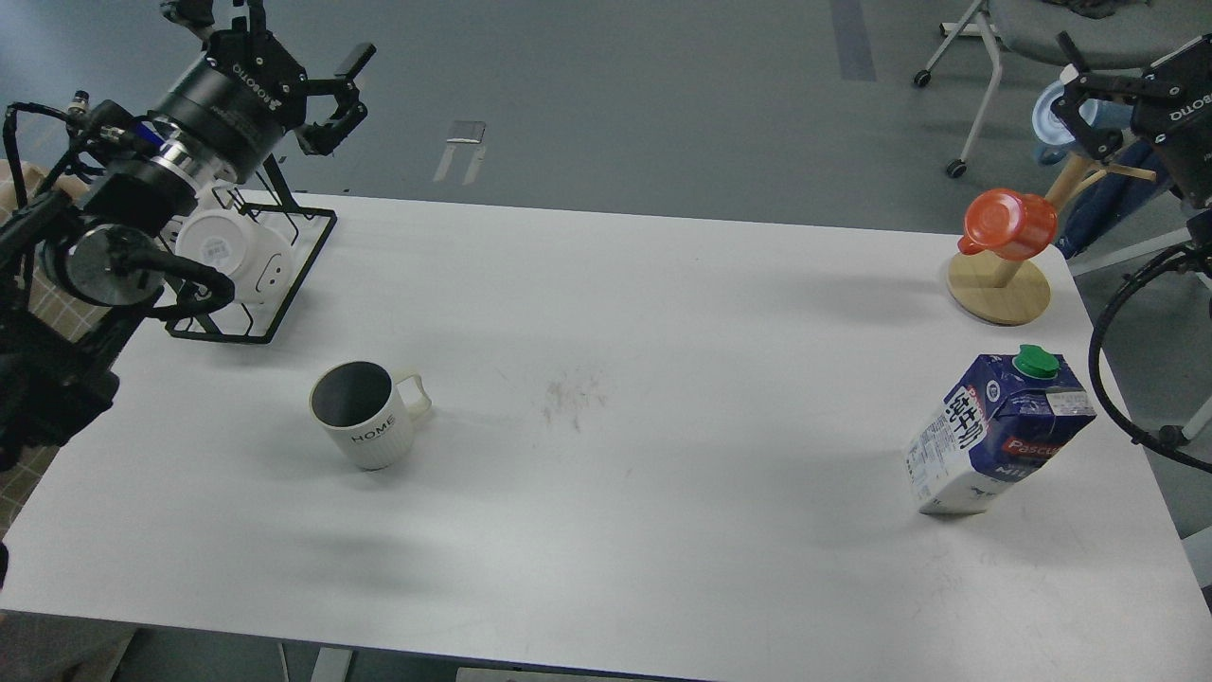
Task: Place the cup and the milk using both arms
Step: 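Lower the left gripper from the raised pose toward the white mug, then grasp the white mug by its handle with the left gripper, then slide the white mug toward the table center with the left gripper, then release the mug and raise the left gripper back to rest, then move the right gripper toward the base of the milk carton, then close the right gripper around the milk carton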
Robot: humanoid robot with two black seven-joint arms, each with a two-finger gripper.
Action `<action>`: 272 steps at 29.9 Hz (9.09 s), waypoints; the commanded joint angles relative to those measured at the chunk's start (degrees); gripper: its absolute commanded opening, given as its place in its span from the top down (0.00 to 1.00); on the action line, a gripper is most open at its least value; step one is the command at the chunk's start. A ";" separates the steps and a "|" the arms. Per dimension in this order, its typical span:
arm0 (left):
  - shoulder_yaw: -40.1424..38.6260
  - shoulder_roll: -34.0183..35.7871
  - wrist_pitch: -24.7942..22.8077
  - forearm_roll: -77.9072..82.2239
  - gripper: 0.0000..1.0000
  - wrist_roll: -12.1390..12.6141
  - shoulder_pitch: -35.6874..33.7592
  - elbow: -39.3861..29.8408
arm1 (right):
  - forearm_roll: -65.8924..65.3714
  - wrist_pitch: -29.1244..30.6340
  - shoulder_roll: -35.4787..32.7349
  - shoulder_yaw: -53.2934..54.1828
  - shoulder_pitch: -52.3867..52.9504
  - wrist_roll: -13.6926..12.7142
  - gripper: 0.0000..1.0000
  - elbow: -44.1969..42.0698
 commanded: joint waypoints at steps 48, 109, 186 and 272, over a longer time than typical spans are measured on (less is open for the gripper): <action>13.48 18.22 -2.58 114.14 1.00 -5.13 18.11 -26.69 | 0.08 0.00 3.31 9.08 -1.79 -0.01 0.00 -2.88; 20.73 -0.16 -6.50 75.71 0.01 0.23 -19.68 -22.67 | 11.51 0.00 0.76 18.65 -25.05 -1.42 0.00 8.44; 0.12 -5.07 -6.50 -8.11 0.01 0.05 -2.54 14.97 | 14.23 0.00 24.93 13.39 -63.75 -6.95 0.03 29.03; 4.87 -5.69 -6.50 -7.67 0.01 0.05 -9.66 15.06 | 15.02 0.00 24.84 15.41 -56.02 -6.87 0.88 25.69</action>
